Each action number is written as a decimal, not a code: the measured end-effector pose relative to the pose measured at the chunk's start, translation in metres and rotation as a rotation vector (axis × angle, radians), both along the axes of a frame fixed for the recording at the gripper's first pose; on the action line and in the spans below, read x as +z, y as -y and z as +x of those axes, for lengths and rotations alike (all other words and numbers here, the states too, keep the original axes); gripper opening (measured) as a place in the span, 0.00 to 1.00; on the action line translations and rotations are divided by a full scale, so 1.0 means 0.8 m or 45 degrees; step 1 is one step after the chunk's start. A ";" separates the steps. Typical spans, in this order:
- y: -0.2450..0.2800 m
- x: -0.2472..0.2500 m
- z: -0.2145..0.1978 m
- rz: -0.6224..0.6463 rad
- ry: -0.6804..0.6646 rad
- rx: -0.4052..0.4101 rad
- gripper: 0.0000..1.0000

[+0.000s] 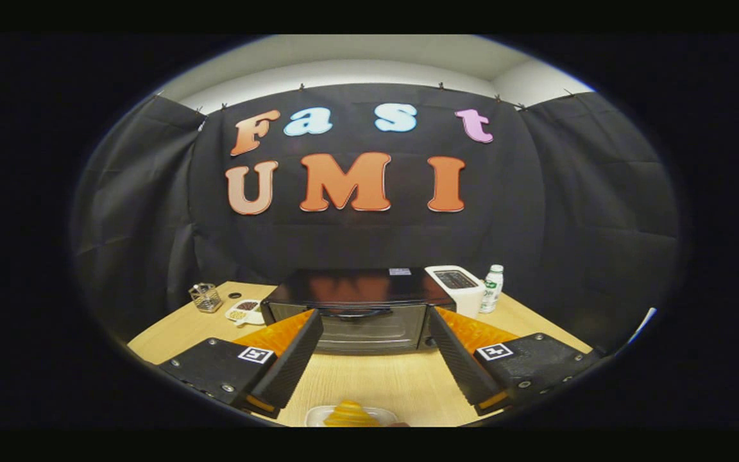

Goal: Open the toaster oven, put the food inside, and close the toaster oven door.

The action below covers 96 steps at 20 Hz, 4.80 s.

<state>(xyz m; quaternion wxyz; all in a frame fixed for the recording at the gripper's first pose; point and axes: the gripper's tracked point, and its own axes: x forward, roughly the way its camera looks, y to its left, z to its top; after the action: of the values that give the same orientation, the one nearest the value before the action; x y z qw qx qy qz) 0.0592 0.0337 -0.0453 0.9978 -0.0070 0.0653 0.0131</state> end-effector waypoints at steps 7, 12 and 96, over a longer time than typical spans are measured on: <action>-0.024 -0.035 0.096 -0.063 -0.106 0.009 0.99; -0.041 -0.054 0.156 -0.111 -0.165 0.012 0.99; -0.027 -0.304 -0.185 -0.050 -0.403 0.007 0.98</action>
<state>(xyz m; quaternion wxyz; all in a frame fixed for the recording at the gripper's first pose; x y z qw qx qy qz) -0.0892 0.0557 -0.2883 0.9746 -0.0247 0.2221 0.0154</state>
